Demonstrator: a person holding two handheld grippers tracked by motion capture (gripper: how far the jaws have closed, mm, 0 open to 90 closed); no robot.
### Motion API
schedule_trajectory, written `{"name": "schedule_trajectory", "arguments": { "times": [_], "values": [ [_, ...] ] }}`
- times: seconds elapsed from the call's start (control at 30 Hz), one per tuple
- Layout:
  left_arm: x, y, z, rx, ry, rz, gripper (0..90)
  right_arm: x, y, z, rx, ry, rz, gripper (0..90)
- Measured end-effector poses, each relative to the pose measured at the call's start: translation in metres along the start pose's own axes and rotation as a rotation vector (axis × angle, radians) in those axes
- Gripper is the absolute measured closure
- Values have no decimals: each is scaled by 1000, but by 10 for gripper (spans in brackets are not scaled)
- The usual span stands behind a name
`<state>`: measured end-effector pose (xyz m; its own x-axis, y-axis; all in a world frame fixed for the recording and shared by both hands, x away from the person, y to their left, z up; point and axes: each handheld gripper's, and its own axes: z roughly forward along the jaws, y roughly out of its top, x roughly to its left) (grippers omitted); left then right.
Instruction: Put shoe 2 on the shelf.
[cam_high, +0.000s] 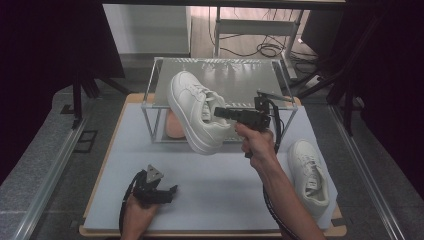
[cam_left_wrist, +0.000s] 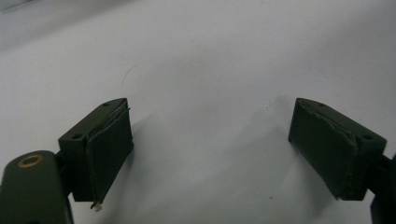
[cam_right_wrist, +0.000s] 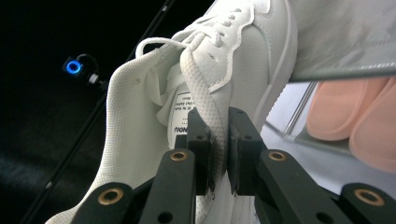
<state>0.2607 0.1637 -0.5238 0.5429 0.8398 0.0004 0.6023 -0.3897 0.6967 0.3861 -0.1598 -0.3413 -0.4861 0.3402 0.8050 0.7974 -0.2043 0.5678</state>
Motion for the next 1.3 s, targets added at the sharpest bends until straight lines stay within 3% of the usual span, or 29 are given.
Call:
{"name": "schedule_trajectory", "arguments": {
  "times": [0.33,0.77,1.03,1.3],
  "values": [
    [0,0,0,3,3,9,135,-8,13,26,-58,-51,38,814],
    [-2,0,0,-6,11,5,136,-11,34,45,-140,-167,40,804],
    [-2,0,-1,-7,14,9,136,-11,36,50,-161,-179,28,762],
    [-3,0,0,-9,15,12,136,-12,36,52,-171,-160,4,698]
  ]
}}
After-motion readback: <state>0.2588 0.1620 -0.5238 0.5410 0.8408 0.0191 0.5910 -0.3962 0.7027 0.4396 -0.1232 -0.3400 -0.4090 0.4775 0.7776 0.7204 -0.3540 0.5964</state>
